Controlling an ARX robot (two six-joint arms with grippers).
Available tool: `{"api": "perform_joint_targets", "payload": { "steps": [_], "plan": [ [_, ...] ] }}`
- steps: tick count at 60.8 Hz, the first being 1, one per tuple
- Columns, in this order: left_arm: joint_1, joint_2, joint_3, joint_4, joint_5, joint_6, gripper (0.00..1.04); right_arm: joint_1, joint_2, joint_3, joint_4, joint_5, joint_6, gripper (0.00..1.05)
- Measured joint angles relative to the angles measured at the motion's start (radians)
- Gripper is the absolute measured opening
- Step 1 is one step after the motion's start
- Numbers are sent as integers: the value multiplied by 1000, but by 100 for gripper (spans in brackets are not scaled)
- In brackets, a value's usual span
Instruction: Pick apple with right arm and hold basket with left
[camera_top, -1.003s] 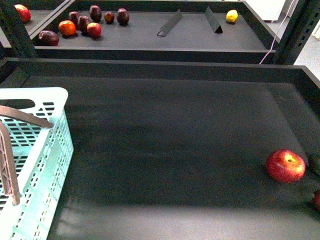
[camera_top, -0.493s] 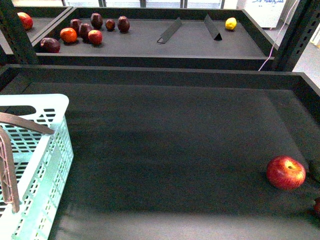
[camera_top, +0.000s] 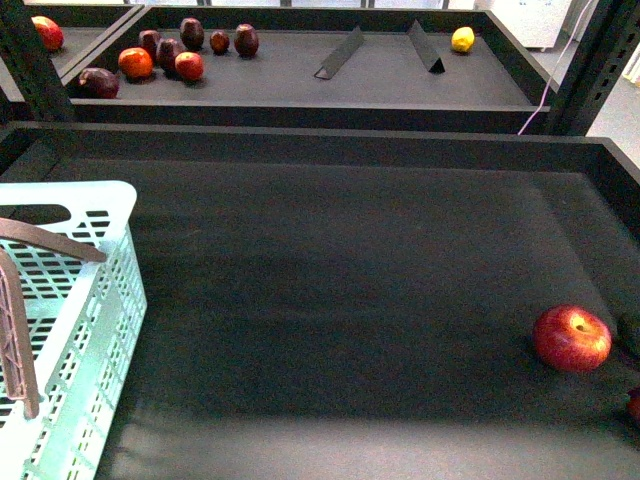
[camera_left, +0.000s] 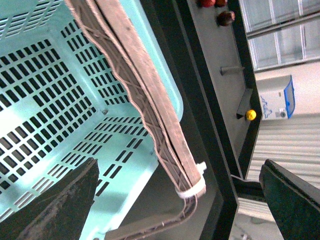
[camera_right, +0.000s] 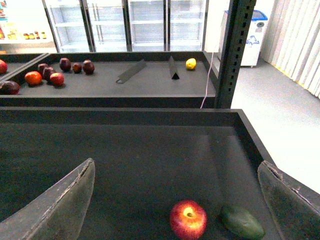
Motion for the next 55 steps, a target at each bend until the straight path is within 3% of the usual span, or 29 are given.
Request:
{"api": "perform_joint_targets", "payload": {
  "steps": [23, 55],
  "plan": [
    [2, 360, 142, 165, -37, -143, 98, 0, 0, 0, 0, 0, 0, 96],
    [-106, 585, 305, 207, -137, -190, 98, 0, 0, 0, 0, 0, 0, 96]
  ]
}}
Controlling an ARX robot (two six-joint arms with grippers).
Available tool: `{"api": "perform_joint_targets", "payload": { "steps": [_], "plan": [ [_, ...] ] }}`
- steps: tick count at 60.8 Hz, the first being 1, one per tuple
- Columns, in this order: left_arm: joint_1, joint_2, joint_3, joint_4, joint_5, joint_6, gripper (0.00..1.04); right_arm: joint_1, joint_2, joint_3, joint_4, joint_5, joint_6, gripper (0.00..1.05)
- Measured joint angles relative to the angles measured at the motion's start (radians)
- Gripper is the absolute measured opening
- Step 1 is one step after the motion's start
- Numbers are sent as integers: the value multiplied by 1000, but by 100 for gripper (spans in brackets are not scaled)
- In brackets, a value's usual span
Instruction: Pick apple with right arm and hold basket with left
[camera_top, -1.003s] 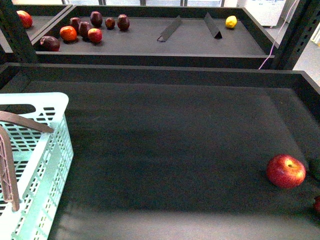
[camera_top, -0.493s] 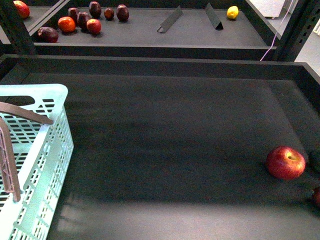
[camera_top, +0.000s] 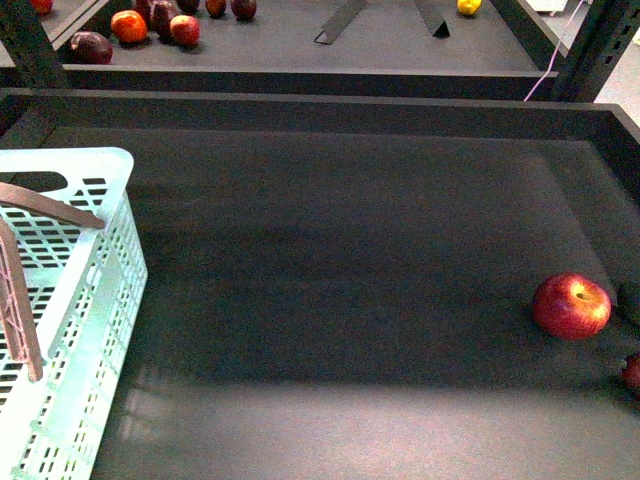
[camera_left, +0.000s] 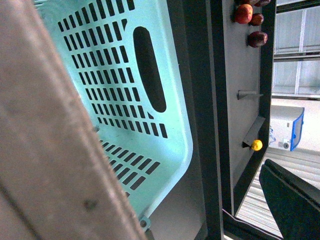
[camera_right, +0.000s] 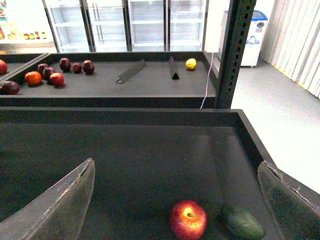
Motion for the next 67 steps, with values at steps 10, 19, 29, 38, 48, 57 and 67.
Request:
{"api": "perform_joint_targets", "payload": {
  "steps": [10, 19, 29, 38, 48, 57, 67],
  "plan": [
    [-5, 23, 31, -23, -20, 0, 74, 0, 0, 0, 0, 0, 0, 96],
    [-4, 47, 42, -38, -28, -11, 48, 0, 0, 0, 0, 0, 0, 96],
    [-8, 54, 63, -48, -22, -24, 30, 0, 0, 0, 0, 0, 0, 96],
    [-21, 36, 64, -76, -25, -22, 30, 0, 0, 0, 0, 0, 0, 96],
    [-69, -43, 64, -146, -7, -8, 30, 0, 0, 0, 0, 0, 0, 96],
    [-144, -162, 64, -227, -7, -3, 30, 0, 0, 0, 0, 0, 0, 96],
    [-261, -237, 90, -324, -21, 14, 30, 0, 0, 0, 0, 0, 0, 96]
  ]
}}
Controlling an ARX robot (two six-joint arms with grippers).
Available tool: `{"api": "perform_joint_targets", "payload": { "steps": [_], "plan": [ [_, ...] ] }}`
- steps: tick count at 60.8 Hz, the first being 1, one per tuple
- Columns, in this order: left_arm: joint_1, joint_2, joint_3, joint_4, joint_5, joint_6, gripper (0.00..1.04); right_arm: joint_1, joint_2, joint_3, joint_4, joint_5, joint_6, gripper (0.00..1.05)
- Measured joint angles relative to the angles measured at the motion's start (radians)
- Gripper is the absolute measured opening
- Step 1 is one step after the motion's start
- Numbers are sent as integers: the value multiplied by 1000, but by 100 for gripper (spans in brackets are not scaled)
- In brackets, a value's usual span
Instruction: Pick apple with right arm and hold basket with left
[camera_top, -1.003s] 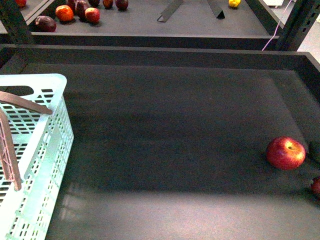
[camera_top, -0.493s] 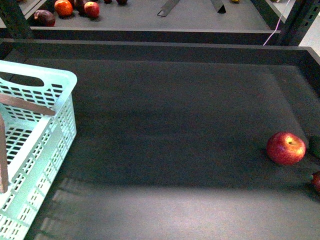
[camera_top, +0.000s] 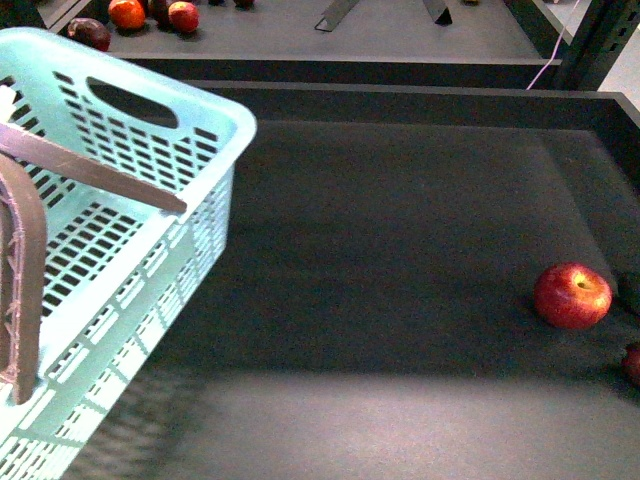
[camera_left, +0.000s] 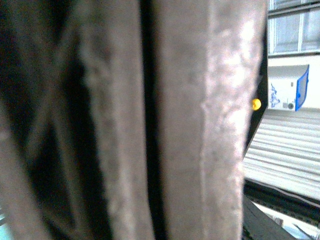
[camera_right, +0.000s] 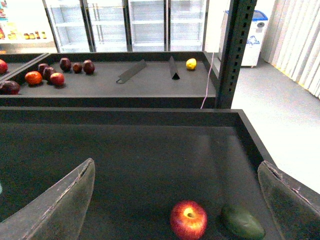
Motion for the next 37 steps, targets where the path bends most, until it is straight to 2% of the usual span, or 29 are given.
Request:
{"api": "perform_joint_targets", "payload": {
  "steps": [19, 37],
  "plan": [
    [-260, -40, 88, -90, -50, 24, 30, 0, 0, 0, 0, 0, 0, 96],
    [-477, -19, 198, -114, -76, 45, 30, 0, 0, 0, 0, 0, 0, 96]
  ]
}}
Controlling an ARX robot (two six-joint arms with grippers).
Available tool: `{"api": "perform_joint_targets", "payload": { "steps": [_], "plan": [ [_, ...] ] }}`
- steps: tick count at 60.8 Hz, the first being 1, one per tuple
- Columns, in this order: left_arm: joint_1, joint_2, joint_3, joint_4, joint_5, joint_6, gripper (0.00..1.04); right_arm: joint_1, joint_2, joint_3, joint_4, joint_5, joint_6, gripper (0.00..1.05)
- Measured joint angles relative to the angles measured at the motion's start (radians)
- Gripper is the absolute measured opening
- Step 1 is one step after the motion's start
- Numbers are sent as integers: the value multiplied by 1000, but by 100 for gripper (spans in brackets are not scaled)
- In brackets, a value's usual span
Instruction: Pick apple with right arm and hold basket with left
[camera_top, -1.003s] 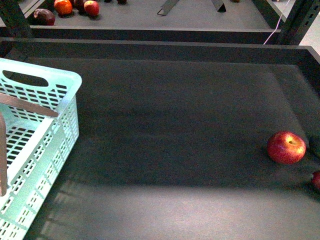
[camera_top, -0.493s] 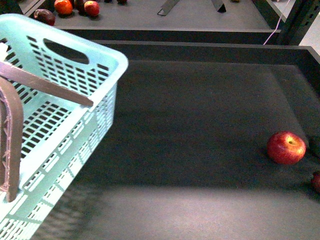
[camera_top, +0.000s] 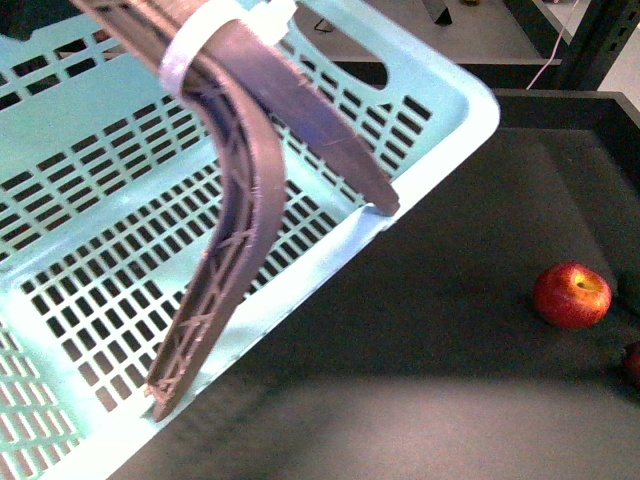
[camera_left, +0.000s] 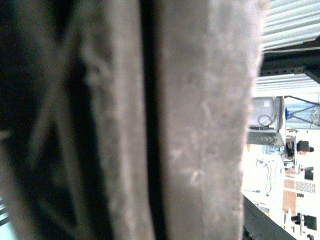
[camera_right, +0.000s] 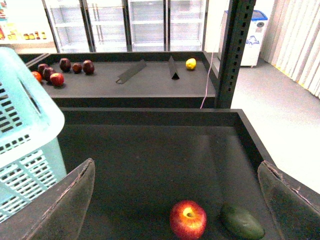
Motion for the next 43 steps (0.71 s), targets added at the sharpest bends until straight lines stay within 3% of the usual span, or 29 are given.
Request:
{"api": "perform_joint_targets", "payload": {
  "steps": [17, 43],
  "plan": [
    [-89, 16, 10, 13, 8, 21, 30, 0, 0, 0, 0, 0, 0, 96],
    [-97, 16, 14, 14, 7, 38, 30, 0, 0, 0, 0, 0, 0, 96]
  ]
}}
